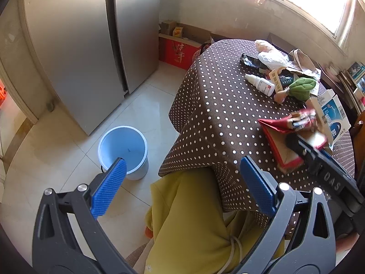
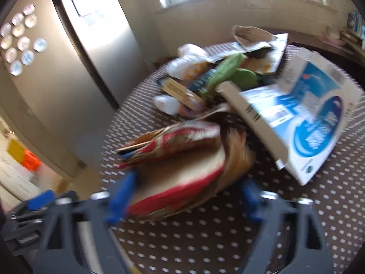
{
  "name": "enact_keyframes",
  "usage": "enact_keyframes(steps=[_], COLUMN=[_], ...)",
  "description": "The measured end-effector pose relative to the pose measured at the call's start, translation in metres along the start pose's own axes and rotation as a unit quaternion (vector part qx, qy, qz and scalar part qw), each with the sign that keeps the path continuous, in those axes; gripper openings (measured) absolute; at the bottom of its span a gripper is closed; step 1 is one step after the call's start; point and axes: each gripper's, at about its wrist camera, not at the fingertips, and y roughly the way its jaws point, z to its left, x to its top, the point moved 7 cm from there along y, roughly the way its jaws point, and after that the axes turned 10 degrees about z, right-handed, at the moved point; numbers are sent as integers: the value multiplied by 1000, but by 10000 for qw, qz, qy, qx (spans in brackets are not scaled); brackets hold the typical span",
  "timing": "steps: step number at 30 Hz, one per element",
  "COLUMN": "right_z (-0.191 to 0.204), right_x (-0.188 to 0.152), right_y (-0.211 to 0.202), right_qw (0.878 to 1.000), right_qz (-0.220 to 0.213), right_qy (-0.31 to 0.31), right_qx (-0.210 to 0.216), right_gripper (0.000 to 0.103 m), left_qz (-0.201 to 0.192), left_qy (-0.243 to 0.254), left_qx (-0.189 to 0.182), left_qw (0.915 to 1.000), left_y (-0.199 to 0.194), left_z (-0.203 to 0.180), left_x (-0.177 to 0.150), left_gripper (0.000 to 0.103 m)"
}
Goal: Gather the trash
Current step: 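Grasp the red-brown paper snack bags with the right gripper while the left gripper approaches the blue-white box, then lift the snack bags with the right gripper while the left gripper grasps the blue-white medicine box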
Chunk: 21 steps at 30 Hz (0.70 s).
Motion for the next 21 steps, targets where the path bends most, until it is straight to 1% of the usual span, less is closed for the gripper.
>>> enact_keyframes(steps=[1,2,4,6,7,8,11,12,16,21], right_z=[1,2,3,5,6,7,6,6,-7,-34], right_x=[1,1,0,1,1,0,0,-2,1,7], right_y=[-1,-3,-5,-11,-17,-23,-42,-49,-76,-110], right_qw=[9998,9997,9995,9990,9985,9982,9970,9964,9939,9891], right_qz=[-58,-88,-173,-256,-307,-368,-614,-682,-915,-1410], right_qy=[0,-34,-191,-237,-213,-219,-351,-357,-130,19], right_qx=[173,241,166,268,388,423,327,363,599,413], right_gripper=[43,39,37,28,27,26,25,25,25,25], left_qz=[5,12,16,-5,-22,-38,-100,-128,-266,-343], left_qy=[1,0,8,8,4,-3,21,50,255,635], left_qx=[8,16,22,35,44,51,10,-19,-123,-343], left_qw=[10000,10000,10000,10000,10000,10000,9999,9999,9992,9968], left_y=[0,0,-1,-3,-4,-6,-11,-13,-21,-24], left_z=[-1,-2,-4,-6,-7,-8,-14,-18,-40,-82], left_x=[1,1,1,1,1,1,3,4,10,19], left_gripper=[97,97,97,97,97,97,97,97,97,97])
